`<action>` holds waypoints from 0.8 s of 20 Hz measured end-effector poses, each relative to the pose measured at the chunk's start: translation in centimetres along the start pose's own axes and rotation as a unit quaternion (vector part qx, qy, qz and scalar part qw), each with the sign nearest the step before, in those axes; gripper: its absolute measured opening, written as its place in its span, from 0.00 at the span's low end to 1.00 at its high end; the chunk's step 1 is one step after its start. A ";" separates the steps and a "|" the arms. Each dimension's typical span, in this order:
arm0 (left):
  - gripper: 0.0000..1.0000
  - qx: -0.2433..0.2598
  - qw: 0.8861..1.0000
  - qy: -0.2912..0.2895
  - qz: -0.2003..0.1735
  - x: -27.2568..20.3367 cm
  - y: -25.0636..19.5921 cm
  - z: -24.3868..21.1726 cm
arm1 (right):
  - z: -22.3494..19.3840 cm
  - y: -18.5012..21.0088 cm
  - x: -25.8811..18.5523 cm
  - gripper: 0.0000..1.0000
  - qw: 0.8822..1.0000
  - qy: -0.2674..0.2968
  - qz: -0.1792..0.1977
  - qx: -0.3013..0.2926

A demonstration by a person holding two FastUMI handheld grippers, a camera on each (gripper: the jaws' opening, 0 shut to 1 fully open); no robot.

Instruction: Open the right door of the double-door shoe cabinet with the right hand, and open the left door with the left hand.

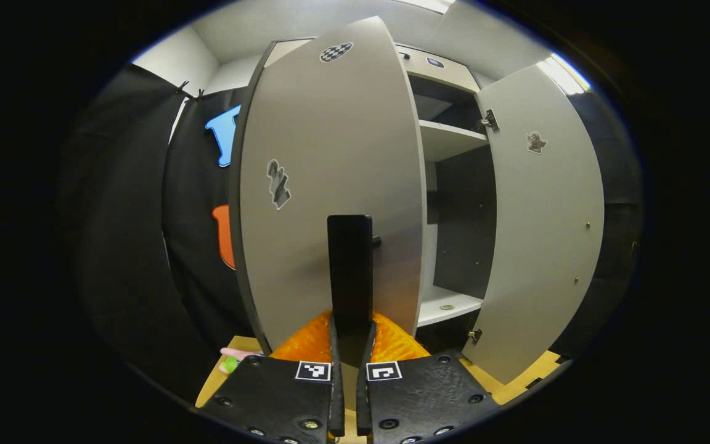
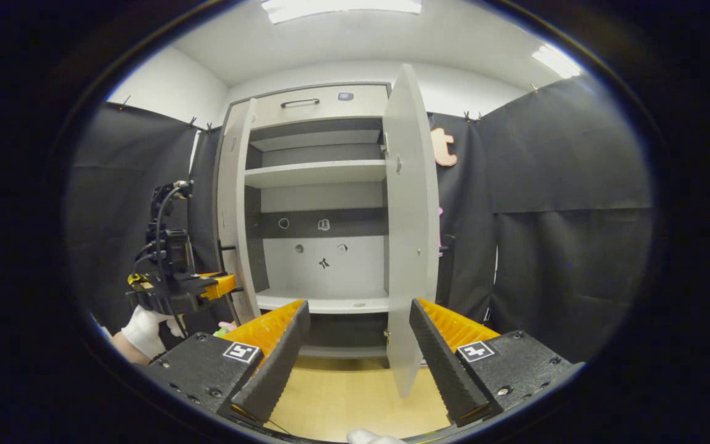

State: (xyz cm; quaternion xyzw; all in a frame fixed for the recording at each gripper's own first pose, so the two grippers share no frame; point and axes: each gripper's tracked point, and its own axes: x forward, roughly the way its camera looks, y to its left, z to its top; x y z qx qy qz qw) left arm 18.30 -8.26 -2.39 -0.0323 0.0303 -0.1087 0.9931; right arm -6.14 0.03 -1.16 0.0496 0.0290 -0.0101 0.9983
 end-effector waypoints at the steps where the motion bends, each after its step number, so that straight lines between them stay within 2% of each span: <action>1: 0.07 -0.001 1.000 0.002 0.006 -0.3 0.2 0.0 | -0.1 0.2 0.1 1.00 1.000 0.002 0.004 0.000; 5: 0.07 0.011 1.000 0.000 0.026 -1.3 1.8 -0.1 | -0.5 1.4 0.5 1.00 1.000 0.006 0.026 0.001; 8: 0.06 -0.010 0.999 0.006 0.030 -2.2 2.5 -0.5 | -0.7 2.0 1.0 1.00 0.999 0.009 0.041 -0.001; 14: 0.06 -0.002 0.998 0.003 0.059 -3.6 5.2 -0.6 | -0.9 3.3 1.2 1.00 0.998 0.011 0.059 -0.005; 16: 0.00 -0.004 0.998 0.001 0.066 -4.1 6.4 -0.7 | -1.0 3.6 1.2 1.00 0.998 0.011 0.062 -0.005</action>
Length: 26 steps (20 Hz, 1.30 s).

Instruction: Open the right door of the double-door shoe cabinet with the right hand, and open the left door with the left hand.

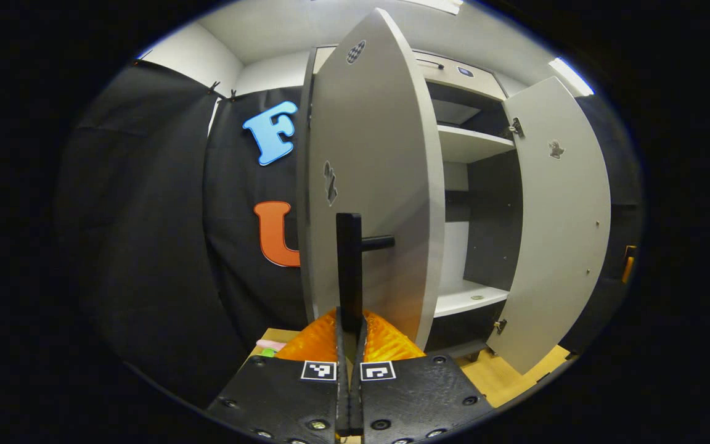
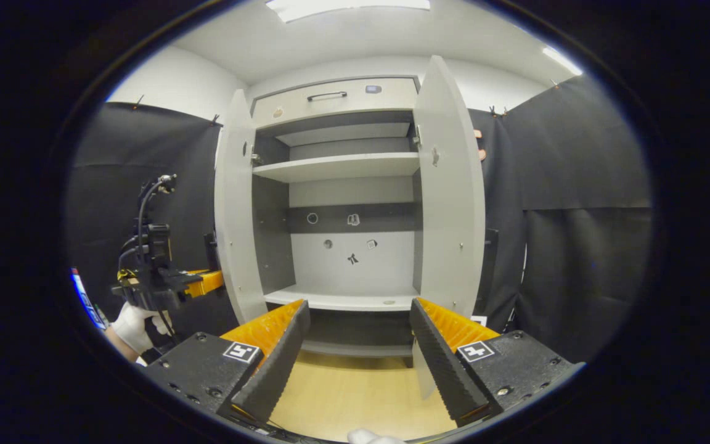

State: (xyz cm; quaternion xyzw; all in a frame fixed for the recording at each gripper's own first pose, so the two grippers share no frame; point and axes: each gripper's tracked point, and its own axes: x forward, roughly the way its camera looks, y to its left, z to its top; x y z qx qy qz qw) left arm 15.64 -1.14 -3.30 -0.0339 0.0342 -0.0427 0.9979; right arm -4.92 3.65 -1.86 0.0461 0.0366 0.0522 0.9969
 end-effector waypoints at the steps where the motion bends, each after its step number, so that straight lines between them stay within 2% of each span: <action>1: 0.00 0.002 1.000 -0.002 0.006 -0.3 0.6 -0.1 | 0.0 0.1 0.0 1.00 1.000 0.000 0.002 0.001; 3: 0.00 0.006 1.000 -0.005 0.014 -0.6 2.0 -0.1 | 0.1 0.4 0.4 0.98 1.000 0.000 0.006 0.003; 5: 0.00 -0.005 1.000 -0.014 0.015 -1.0 3.5 0.2 | 0.1 0.9 0.6 1.00 1.000 0.000 0.011 0.004; 6: 0.08 -0.008 1.000 -0.022 0.018 -0.6 4.3 0.7 | 0.1 1.1 0.7 1.00 1.000 0.000 0.013 0.002; 7: 0.00 -0.002 1.000 -0.017 0.023 -0.6 5.2 0.6 | 0.2 1.2 0.8 1.00 1.000 0.000 0.015 -0.001; 8: 0.00 0.004 0.999 -0.017 0.033 -0.7 6.4 0.6 | 0.2 1.4 0.9 0.98 1.000 0.000 0.016 -0.001; 9: 0.00 0.009 0.999 -0.013 0.040 -0.8 7.4 0.4 | 0.1 1.6 1.0 1.00 1.000 0.001 0.019 0.000; 10: 0.09 0.000 0.999 -0.017 0.030 -0.5 7.8 0.6 | -0.4 2.1 0.4 1.00 1.000 0.003 0.022 0.000; 11: 0.00 -0.011 1.000 -0.015 0.023 -0.6 8.0 0.5 | -0.4 2.4 0.3 1.00 1.000 0.002 0.023 0.000; 13: 0.00 -0.001 1.000 -0.014 0.009 -0.6 8.5 0.5 | -0.4 2.9 0.4 0.98 1.000 0.006 0.029 -0.005; 15: 0.00 0.001 1.000 -0.017 0.003 -0.5 8.6 0.6 | -0.4 3.2 0.5 1.00 0.999 0.006 0.032 -0.008; 26: 0.00 -0.008 1.000 -0.008 0.023 -0.7 8.8 0.5 | -0.8 2.6 0.0 1.00 1.000 0.005 0.024 -0.003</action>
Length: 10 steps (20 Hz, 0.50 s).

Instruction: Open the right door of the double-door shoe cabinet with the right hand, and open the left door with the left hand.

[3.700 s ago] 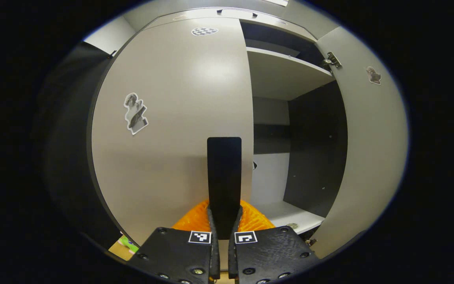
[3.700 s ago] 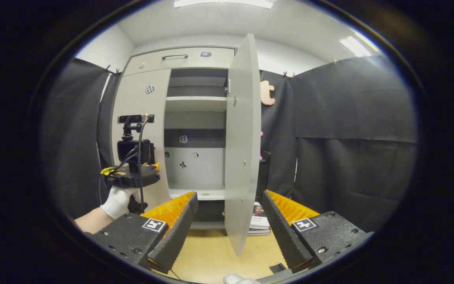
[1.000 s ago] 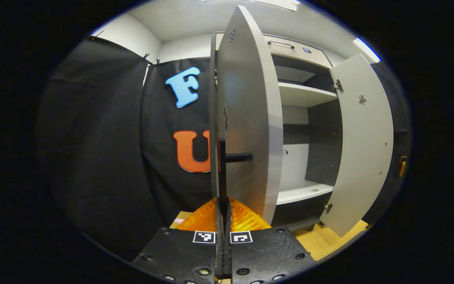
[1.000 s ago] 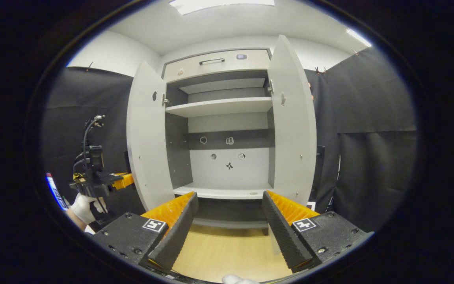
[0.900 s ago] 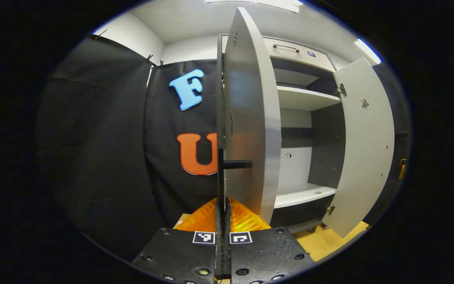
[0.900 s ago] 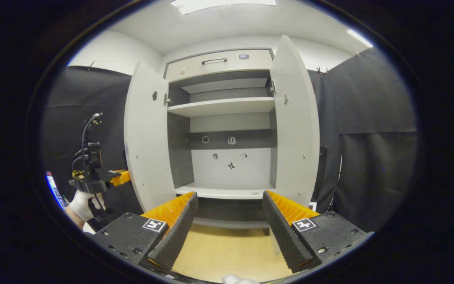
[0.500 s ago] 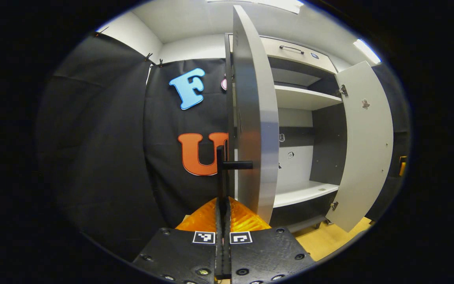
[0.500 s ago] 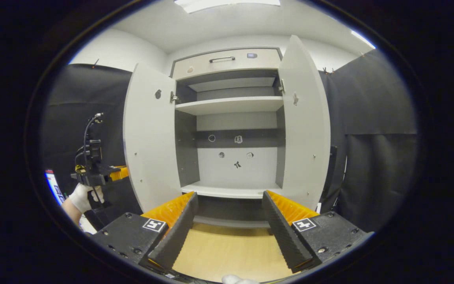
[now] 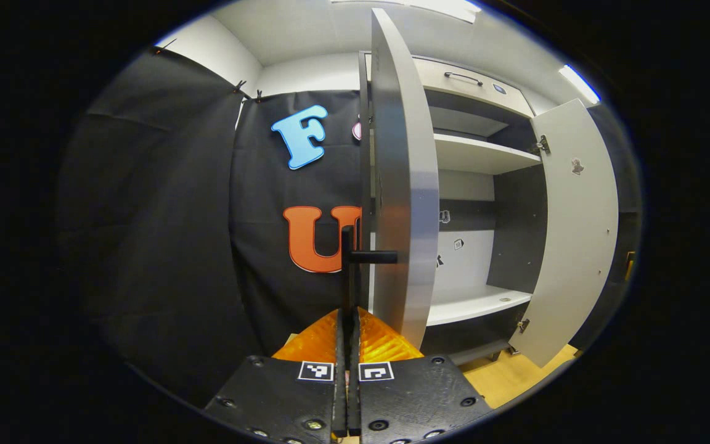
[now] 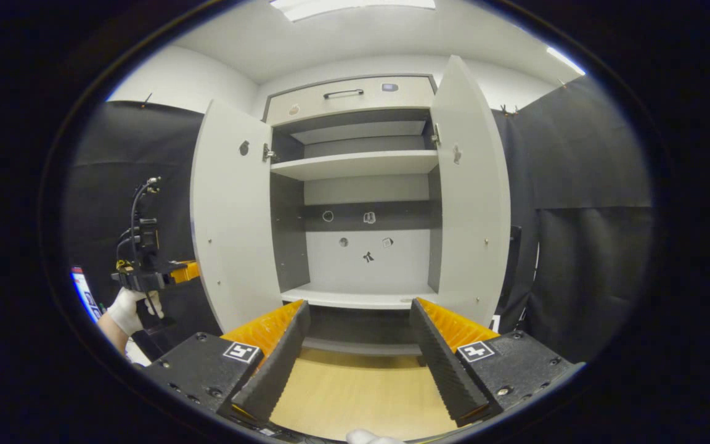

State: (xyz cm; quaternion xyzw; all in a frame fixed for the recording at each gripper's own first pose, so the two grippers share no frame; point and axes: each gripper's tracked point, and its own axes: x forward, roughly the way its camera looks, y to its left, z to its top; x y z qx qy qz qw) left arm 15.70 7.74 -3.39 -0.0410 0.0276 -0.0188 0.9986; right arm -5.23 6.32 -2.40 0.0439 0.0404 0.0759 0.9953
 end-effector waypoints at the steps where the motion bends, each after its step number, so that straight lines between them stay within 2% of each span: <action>1: 0.01 -0.002 1.000 0.000 0.007 0.1 0.6 -0.1 | -0.1 -0.1 -0.1 1.00 1.000 0.002 -0.001 0.000; 4: 0.41 -0.009 1.000 0.007 0.025 -0.9 2.1 -0.2 | -0.1 -0.5 0.0 1.00 1.000 -0.001 -0.006 -0.003; 5: 0.60 -0.005 0.999 0.007 0.031 -1.2 2.6 -0.2 | -0.2 -0.8 0.2 1.00 1.000 0.000 -0.010 -0.004; 6: 0.65 0.003 0.999 0.006 0.040 -1.5 3.0 -0.1 | -0.5 -1.0 0.2 0.98 1.000 0.003 -0.012 -0.004; 7: 0.70 0.012 0.999 0.002 0.047 -2.0 3.2 0.0 | -0.6 -1.1 0.4 1.00 1.000 0.004 -0.012 -0.001; 8: 1.00 0.021 0.998 0.001 0.051 -2.3 3.2 0.1 | -0.6 -1.3 0.6 1.00 1.000 0.005 -0.013 0.001; 9: 0.94 0.031 0.998 0.003 0.064 -2.8 3.6 0.0 | -0.7 -1.4 0.8 1.00 1.000 0.009 -0.014 0.002; 10: 0.94 0.037 0.997 0.004 0.070 -3.2 3.9 0.0 | -0.7 -1.6 0.9 1.00 1.000 0.009 -0.015 0.003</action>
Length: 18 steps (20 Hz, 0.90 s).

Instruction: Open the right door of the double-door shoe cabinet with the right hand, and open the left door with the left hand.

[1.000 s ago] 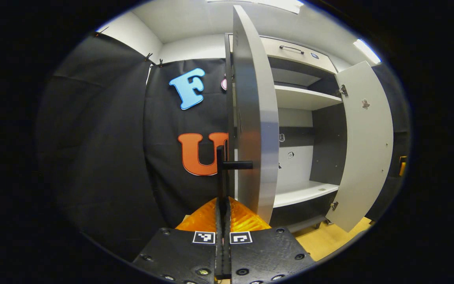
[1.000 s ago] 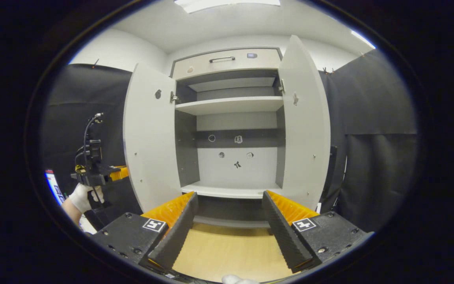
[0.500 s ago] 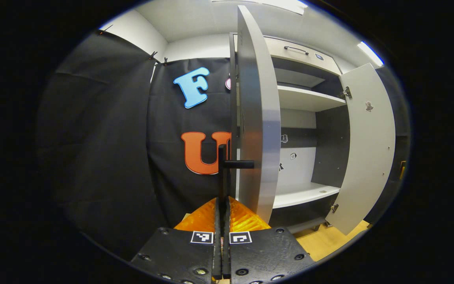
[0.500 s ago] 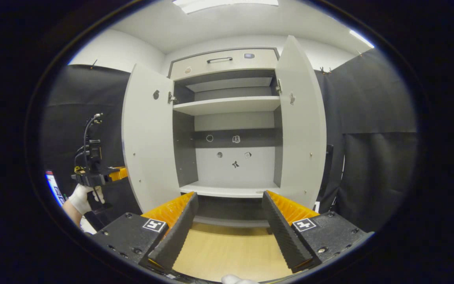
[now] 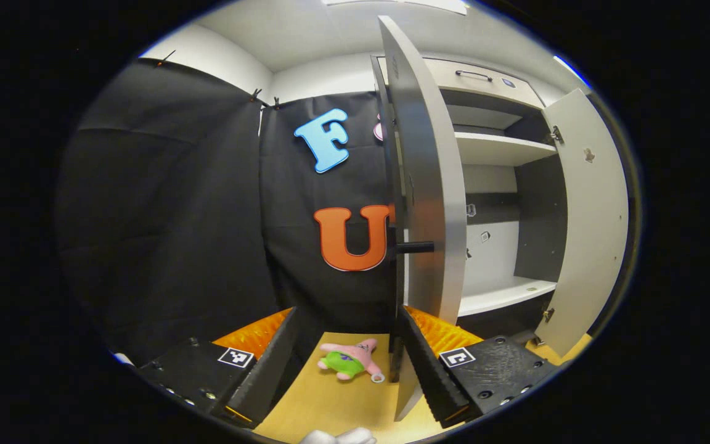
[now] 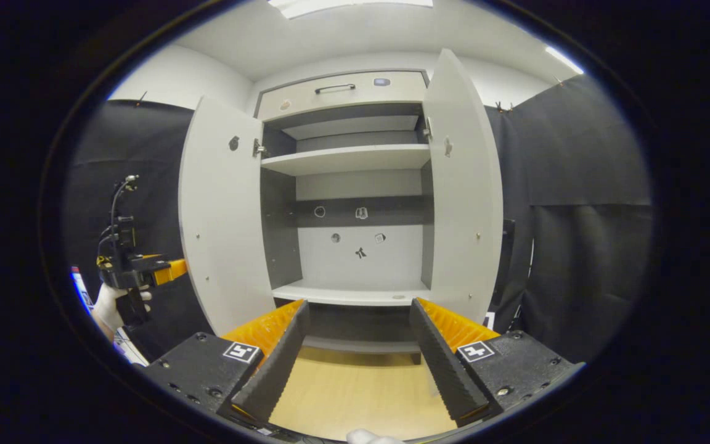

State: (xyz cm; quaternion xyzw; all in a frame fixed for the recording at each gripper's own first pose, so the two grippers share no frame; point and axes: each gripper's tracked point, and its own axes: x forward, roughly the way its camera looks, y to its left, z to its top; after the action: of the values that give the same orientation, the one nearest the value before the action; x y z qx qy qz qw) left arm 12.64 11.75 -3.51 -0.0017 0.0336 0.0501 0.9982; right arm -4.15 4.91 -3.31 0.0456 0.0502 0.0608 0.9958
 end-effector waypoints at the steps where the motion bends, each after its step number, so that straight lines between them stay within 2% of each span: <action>1: 0.95 0.000 1.000 0.001 0.005 -0.5 0.2 0.1 | 0.2 -0.1 0.2 1.00 1.000 -0.002 -0.001 0.001; 4: 0.96 -0.010 1.000 0.007 0.014 -2.4 0.3 0.9 | 0.6 -0.4 0.6 1.00 1.000 -0.005 -0.007 -0.004; 6: 0.96 -0.016 1.000 0.009 -0.004 -3.7 -1.1 1.8 | 0.6 -0.8 0.7 1.00 1.000 -0.005 -0.013 -0.007; 11: 0.96 0.010 1.000 -0.016 0.003 -5.8 -2.7 5.1 | 0.7 -1.2 1.2 1.00 1.000 -0.005 -0.021 -0.009; 12: 1.00 0.013 1.000 -0.021 0.002 -6.0 -3.2 5.4 | 0.9 -1.5 1.1 1.00 1.000 -0.006 -0.024 -0.009; 13: 0.96 0.011 1.000 -0.024 -0.002 -6.3 -4.0 5.7 | 1.0 -1.6 1.0 0.98 1.000 -0.007 -0.027 -0.008; 14: 0.96 0.008 1.000 -0.023 -0.009 -6.5 -5.1 5.7 | 1.0 -1.8 1.0 1.00 1.000 -0.008 -0.030 -0.007; 18: 0.96 0.006 0.999 -0.029 -0.030 -7.1 -8.7 5.9 | 0.7 -2.9 0.7 0.98 0.999 -0.007 -0.048 -0.006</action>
State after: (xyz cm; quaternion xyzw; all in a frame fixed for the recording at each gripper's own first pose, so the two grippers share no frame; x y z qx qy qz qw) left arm 6.83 2.47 2.81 0.0043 0.0053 0.0202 0.9998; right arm -3.09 2.09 -2.97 0.0374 0.0447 0.0133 0.9982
